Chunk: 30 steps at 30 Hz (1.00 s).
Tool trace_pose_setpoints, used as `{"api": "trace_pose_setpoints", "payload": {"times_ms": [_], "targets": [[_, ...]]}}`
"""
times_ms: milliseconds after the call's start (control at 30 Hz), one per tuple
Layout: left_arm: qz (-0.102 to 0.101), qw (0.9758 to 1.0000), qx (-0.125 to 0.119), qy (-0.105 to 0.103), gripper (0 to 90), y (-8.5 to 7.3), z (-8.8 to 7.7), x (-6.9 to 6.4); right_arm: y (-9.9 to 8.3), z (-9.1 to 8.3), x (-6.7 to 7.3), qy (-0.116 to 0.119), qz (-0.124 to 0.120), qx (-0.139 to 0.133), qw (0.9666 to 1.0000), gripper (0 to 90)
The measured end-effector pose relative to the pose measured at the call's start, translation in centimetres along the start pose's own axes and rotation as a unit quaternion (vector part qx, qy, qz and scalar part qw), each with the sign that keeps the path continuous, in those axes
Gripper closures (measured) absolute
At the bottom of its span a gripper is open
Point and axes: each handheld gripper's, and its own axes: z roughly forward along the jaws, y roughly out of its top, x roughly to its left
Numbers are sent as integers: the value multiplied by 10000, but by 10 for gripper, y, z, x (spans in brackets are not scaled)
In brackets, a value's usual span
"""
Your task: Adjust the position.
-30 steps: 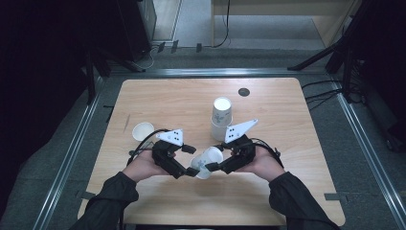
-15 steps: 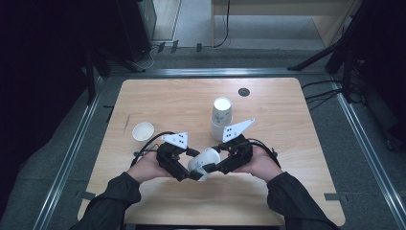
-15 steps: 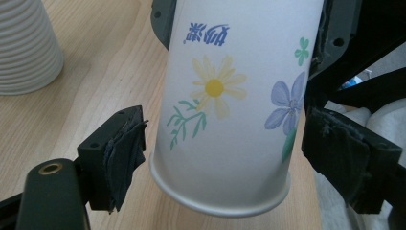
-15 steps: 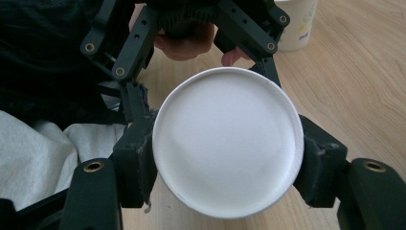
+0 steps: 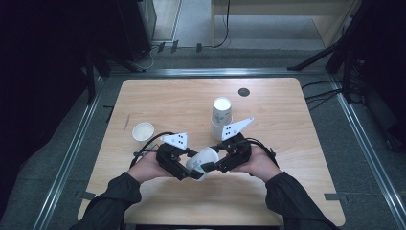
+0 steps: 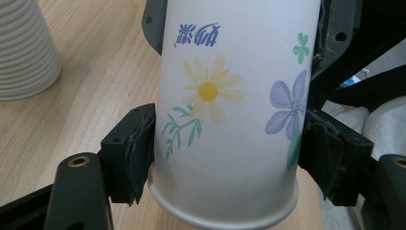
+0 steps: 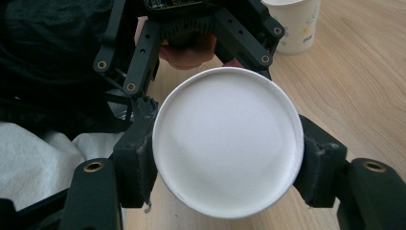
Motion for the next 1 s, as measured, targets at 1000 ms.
{"api": "trace_pose_setpoints", "payload": {"times_ms": [1000], "targets": [[-183,9998,10,48,295,-2,-20,6,-10,-16,-1,-433,-113,106,9989,257]]}}
